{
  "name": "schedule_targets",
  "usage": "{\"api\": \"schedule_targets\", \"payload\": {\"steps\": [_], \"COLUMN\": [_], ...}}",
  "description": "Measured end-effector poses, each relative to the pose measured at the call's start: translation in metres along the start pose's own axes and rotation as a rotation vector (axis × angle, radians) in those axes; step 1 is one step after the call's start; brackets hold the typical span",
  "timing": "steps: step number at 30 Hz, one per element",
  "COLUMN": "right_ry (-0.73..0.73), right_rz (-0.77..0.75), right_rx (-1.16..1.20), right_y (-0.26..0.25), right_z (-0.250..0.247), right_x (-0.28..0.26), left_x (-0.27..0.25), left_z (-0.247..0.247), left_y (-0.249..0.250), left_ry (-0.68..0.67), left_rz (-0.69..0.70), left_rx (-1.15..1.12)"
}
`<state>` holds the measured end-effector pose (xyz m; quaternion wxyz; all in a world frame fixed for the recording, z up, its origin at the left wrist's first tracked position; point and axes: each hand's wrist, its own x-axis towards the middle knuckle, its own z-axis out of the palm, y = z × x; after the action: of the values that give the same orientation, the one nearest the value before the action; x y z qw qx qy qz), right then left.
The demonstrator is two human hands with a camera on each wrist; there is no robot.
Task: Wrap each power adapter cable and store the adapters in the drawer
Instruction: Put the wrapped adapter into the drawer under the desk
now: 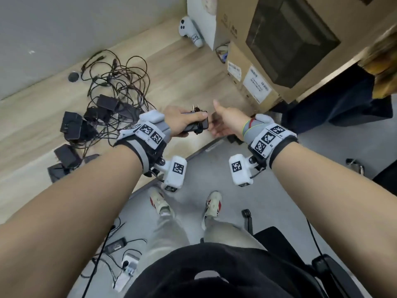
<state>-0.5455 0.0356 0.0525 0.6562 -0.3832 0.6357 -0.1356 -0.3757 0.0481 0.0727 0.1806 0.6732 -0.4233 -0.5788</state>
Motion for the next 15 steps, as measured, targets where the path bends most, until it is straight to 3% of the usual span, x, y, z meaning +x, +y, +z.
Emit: {"api": "schedule_targets", "payload": {"steps": [7,15], "right_ry": [0.105,0.083], "right_rz": [0.136,0.121], "right_rx": [-0.042,-0.519], "right_y": [0.087,0.172], "right_z": [-0.060,-0.070], "right_x": [0.028,0.090], "left_x": [0.022,0.053], "left_z": [0.084,0.157], "left_y": [-0.040,-0.116], "left_ry": [-0.094,-0.185], "left_rz": [-0.131,-0.304], "left_rx": [0.009,0.066]}}
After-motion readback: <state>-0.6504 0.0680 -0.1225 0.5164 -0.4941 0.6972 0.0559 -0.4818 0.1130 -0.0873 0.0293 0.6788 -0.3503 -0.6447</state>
